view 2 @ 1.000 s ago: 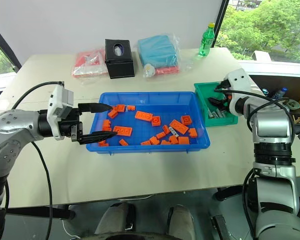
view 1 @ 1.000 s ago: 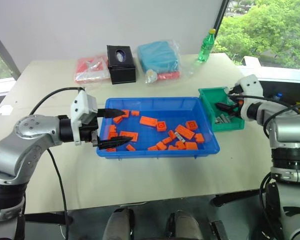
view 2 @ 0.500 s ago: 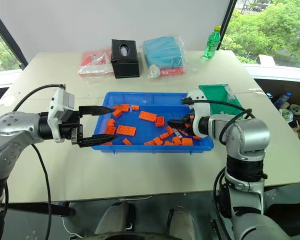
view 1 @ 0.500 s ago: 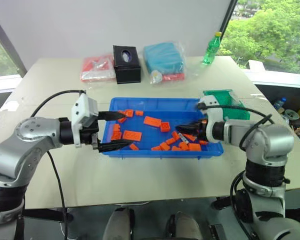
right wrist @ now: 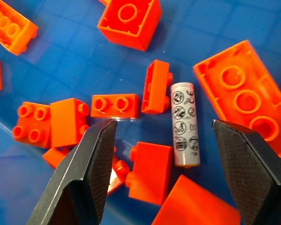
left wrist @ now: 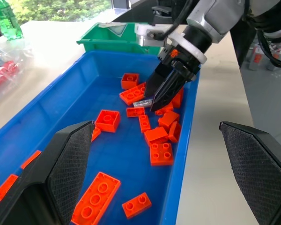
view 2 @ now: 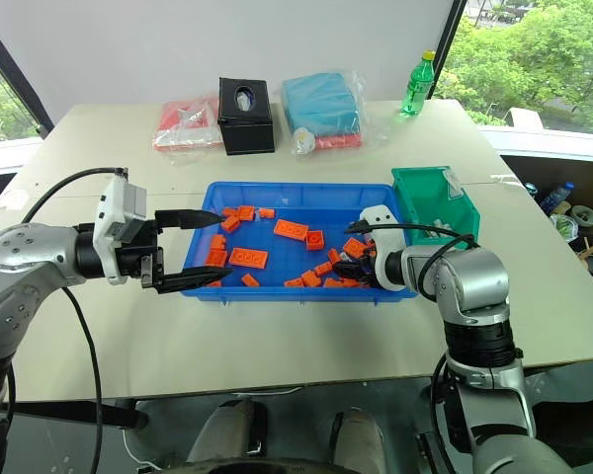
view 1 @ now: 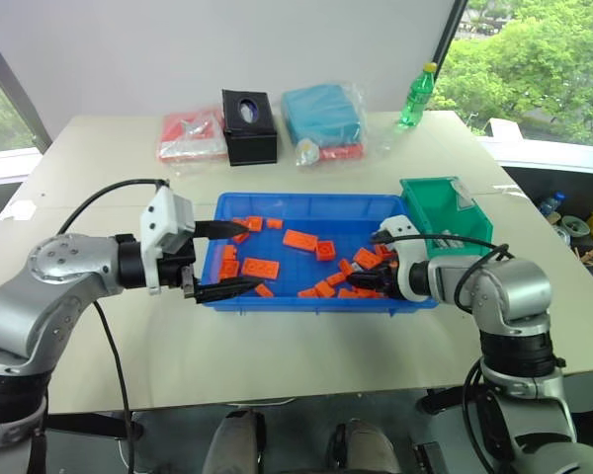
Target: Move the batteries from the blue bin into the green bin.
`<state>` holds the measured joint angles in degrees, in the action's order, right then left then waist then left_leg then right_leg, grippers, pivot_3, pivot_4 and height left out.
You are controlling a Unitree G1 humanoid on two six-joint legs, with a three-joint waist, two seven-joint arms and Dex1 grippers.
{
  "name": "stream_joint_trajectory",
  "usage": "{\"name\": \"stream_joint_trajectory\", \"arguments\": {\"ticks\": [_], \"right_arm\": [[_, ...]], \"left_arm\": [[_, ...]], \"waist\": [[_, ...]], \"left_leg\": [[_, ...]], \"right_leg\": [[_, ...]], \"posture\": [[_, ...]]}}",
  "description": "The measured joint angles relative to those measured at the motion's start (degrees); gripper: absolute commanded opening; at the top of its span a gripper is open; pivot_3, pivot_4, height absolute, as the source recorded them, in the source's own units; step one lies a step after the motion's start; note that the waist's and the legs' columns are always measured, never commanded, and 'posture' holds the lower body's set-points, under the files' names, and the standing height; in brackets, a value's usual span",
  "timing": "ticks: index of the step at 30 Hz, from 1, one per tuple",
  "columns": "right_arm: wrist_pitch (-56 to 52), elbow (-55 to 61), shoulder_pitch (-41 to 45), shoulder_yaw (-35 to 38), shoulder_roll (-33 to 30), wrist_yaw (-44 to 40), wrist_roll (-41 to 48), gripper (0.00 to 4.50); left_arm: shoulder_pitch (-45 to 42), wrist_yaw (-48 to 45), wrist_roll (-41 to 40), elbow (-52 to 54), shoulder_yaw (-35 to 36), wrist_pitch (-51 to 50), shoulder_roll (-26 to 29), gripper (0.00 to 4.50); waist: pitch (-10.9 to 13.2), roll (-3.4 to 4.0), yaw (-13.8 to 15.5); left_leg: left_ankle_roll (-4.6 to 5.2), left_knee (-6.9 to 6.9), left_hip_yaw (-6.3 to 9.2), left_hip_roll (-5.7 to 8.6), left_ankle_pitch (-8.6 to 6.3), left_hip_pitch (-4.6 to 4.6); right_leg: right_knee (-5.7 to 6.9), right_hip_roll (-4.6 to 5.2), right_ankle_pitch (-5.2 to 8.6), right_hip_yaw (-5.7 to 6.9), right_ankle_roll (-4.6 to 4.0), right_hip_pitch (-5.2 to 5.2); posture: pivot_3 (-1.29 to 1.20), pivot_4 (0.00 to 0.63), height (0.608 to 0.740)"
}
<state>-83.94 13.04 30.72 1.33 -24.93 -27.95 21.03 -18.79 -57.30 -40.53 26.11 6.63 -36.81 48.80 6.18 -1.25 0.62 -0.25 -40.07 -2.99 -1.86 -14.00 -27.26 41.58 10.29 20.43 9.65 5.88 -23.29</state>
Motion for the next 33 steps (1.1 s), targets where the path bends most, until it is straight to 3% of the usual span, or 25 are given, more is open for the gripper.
{"name": "stream_joint_trajectory", "arguments": {"ticks": [4,5,7,12,20,25,28,33], "right_arm": [[4.1,-3.0,0.0,-1.6,-1.1,-0.3,-0.1,3.33],[5.0,-3.5,0.0,-1.8,-1.2,-0.3,-0.1,3.10],[7.0,-4.5,0.0,-3.0,-1.9,-0.6,-0.4,2.47],[10.3,-5.2,0.0,-5.9,-3.2,-1.7,-0.6,0.08],[10.1,-4.9,1.3,-6.1,-4.6,-2.1,0.6,0.07],[3.7,-4.9,10.9,6.8,-4.8,-1.1,4.5,0.07],[3.5,-6.6,15.1,12.1,-10.4,-0.6,4.8,0.07],[10.4,-15.7,13.8,12.5,-19.2,-0.8,0.8,0.07]], "left_arm": [[0.0,0.2,-0.1,0.0,0.0,0.0,0.0,4.50],[-0.1,0.2,-0.1,0.0,0.0,0.0,0.0,4.50],[-0.1,0.2,-0.2,0.0,0.1,0.0,0.0,4.50],[-0.9,0.3,-0.2,0.0,0.3,0.0,0.0,4.50],[-2.0,0.3,-0.8,-0.3,1.0,0.0,0.0,4.50],[-1.9,0.2,-0.8,-0.3,1.0,-0.1,0.0,4.50],[-1.8,0.0,-0.8,-0.3,1.0,-0.1,0.0,4.50],[-2.0,0.0,-0.7,-0.8,0.7,-0.1,-0.3,4.50]], "waist": [[0.0,-0.02,0.0],[0.0,-0.05,0.0],[-0.1,-0.08,0.0],[-0.1,-0.09,0.1],[0.0,-0.02,0.1],[0.1,0.15,0.1],[0.1,0.04,0.3],[0.1,0.03,0.0]], "left_leg": [[0.00,0.00,0.00,0.00,0.00,0.00],[0.00,0.00,0.00,-0.01,0.00,0.02],[0.00,0.00,0.01,-0.02,0.00,0.04],[0.00,0.00,0.01,-0.02,0.00,0.03],[0.00,-0.01,0.02,-0.02,0.00,-0.01],[0.00,0.00,0.02,-0.01,0.00,-0.02],[0.01,0.03,0.03,-0.01,-0.01,-0.03],[0.03,0.01,-0.07,-0.01,-0.02,0.00]], "right_leg": [[-0.01,0.00,0.00,0.00,0.00,0.01],[-0.01,-0.01,0.00,0.00,0.00,0.02],[-0.01,-0.01,0.00,0.00,0.00,0.04],[-0.01,0.00,0.00,0.00,0.00,0.04],[-0.04,-0.01,0.01,0.00,-0.01,0.03],[-0.07,-0.02,0.00,0.01,0.00,0.03],[-0.16,-0.07,0.00,0.03,0.00,0.10],[-0.29,-0.05,0.00,-0.02,-0.01,0.13]], "posture": [[0.00,0.150,0.630],[0.00,0.150,0.630],[0.00,0.150,0.630],[0.00,0.150,0.630],[0.00,0.150,0.630],[0.00,0.150,0.630],[0.00,0.150,0.630],[0.00,0.150,0.630]]}}
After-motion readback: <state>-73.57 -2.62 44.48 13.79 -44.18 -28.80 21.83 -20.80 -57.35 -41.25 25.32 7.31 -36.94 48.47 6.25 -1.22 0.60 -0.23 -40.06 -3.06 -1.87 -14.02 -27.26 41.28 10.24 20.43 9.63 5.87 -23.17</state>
